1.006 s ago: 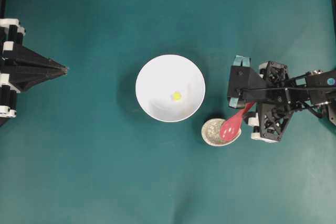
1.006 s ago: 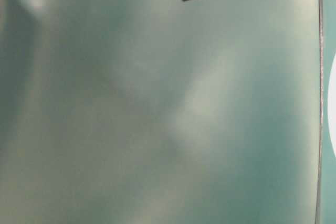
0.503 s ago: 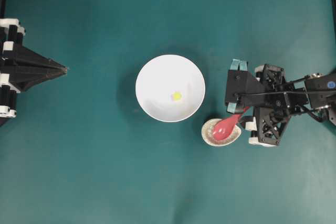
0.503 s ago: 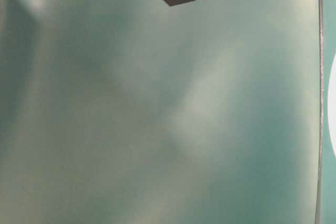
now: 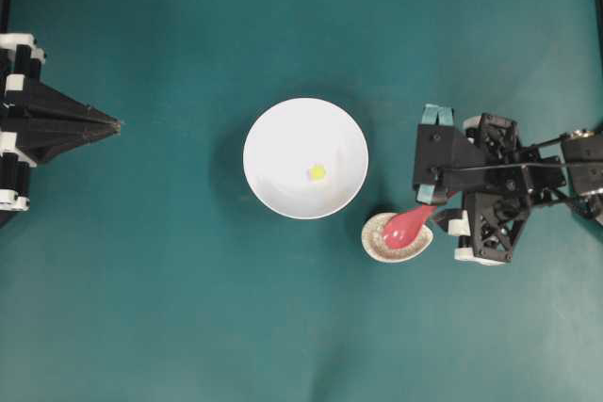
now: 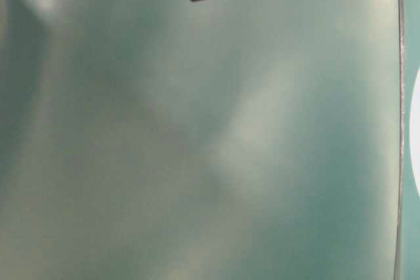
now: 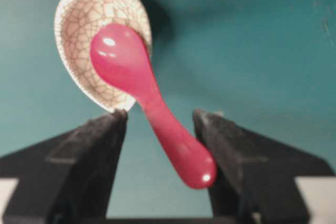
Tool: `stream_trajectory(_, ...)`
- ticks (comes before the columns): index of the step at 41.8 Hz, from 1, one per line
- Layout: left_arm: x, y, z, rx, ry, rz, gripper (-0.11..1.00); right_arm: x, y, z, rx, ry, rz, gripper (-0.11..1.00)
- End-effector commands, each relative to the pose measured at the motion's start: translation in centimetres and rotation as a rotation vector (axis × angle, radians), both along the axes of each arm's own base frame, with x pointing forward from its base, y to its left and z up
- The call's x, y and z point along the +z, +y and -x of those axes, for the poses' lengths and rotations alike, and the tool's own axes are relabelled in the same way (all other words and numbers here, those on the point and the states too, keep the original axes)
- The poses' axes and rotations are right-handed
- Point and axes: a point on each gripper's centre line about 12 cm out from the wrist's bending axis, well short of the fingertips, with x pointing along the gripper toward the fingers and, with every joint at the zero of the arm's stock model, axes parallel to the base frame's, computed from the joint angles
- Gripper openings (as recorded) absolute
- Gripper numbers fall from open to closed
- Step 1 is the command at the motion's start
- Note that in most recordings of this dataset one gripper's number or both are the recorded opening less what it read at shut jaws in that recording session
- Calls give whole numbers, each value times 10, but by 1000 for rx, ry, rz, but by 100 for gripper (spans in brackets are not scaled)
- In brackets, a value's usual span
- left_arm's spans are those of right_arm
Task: Scoop the yellow hexagonal prism block from the bowl with a spoon using the right arm.
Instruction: 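Open the right gripper and reposition the spoon in the rest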
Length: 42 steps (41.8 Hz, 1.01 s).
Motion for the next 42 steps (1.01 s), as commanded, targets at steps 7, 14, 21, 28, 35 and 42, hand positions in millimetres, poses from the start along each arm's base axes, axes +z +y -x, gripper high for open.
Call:
stream_trajectory(7,8,0,-2,-1,-18,-1,1,18,0,1,1,-51,-6,57)
stream_trajectory(14,8,0,-2,-1,-20,-1,1,21,1,2,2,-61,-8,57)
stream_trajectory(21,8,0,-2,-1,-18,-1,1,22,0,2,2,-64,-8,57)
stream_trajectory(28,8,0,-2,-1,-18,-1,1,22,1,2,3,-66,-8,57)
stream_trajectory(35,8,0,-2,-1,-18,-1,1,23,1,-1,9,-100,-12,57)
stream_trajectory(42,7,0,-2,-1,-17,-1,1,19,4,-7,44,-233,-21,57)
